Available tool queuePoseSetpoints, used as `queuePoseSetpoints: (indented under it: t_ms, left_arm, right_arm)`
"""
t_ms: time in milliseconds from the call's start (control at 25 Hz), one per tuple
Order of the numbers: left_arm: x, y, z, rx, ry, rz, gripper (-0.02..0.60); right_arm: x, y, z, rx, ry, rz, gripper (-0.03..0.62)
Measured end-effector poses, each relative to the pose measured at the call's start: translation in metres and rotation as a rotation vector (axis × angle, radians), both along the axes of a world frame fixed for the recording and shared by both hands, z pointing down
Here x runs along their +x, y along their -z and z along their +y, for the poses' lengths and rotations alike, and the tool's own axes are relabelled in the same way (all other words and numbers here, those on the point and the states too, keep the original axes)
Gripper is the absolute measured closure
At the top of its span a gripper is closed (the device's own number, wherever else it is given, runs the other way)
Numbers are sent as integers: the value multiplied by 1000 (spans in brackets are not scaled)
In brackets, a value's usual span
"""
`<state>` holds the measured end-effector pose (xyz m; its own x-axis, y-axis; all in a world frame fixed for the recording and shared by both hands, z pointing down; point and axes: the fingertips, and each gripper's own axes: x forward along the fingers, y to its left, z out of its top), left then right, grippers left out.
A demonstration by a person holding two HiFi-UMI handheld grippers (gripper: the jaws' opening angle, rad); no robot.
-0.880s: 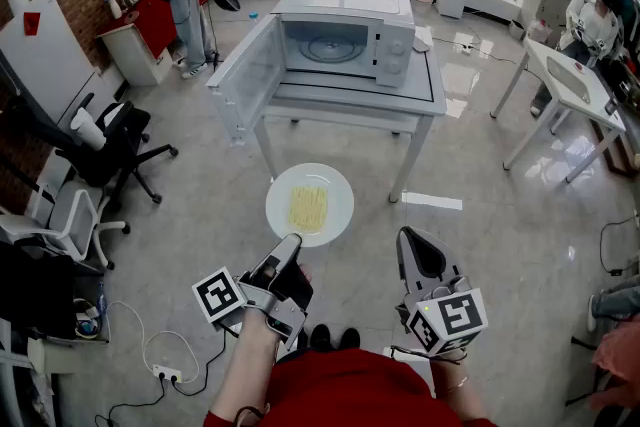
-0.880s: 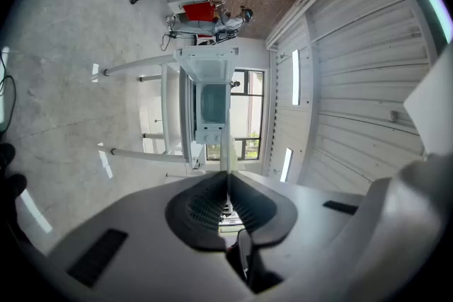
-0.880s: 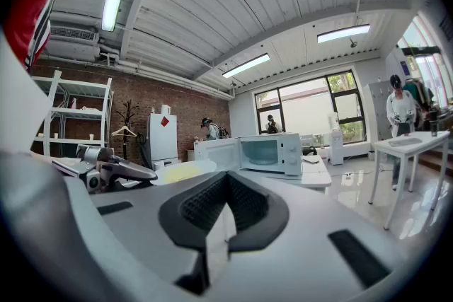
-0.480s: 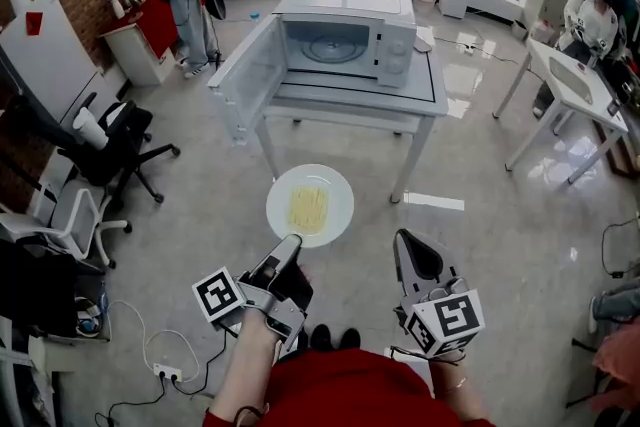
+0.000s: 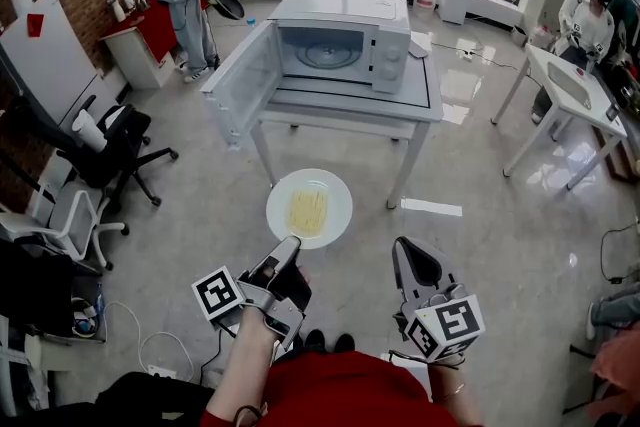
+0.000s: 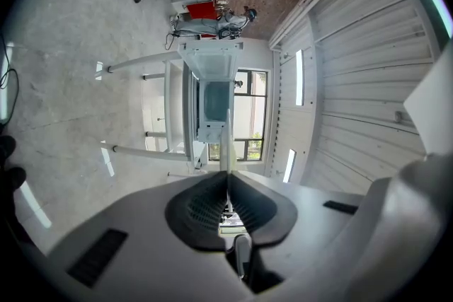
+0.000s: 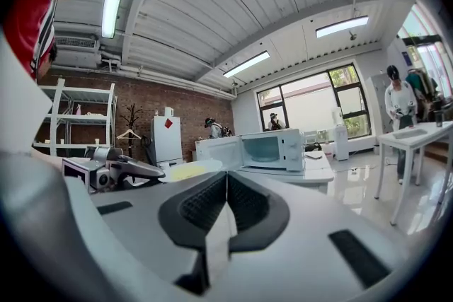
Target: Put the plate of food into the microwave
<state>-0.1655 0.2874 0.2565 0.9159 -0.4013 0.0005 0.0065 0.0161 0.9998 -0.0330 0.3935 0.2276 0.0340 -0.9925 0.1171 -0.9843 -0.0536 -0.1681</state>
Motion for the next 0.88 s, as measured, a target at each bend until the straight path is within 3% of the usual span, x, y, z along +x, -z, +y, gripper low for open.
queuePoseSetpoints:
  t_ms: [200, 440, 880]
  left_arm:
    - [12, -3, -12, 3, 26, -24, 560]
    - [33, -3, -54, 30, 36, -41, 561]
    - [109, -18, -182, 50, 0, -17, 561]
  right_arm:
    - [14, -3, 1, -10, 23, 31, 579]
    - [41, -9, -34, -12, 1, 33, 579]
    - [102, -9, -178, 5, 25, 86, 579]
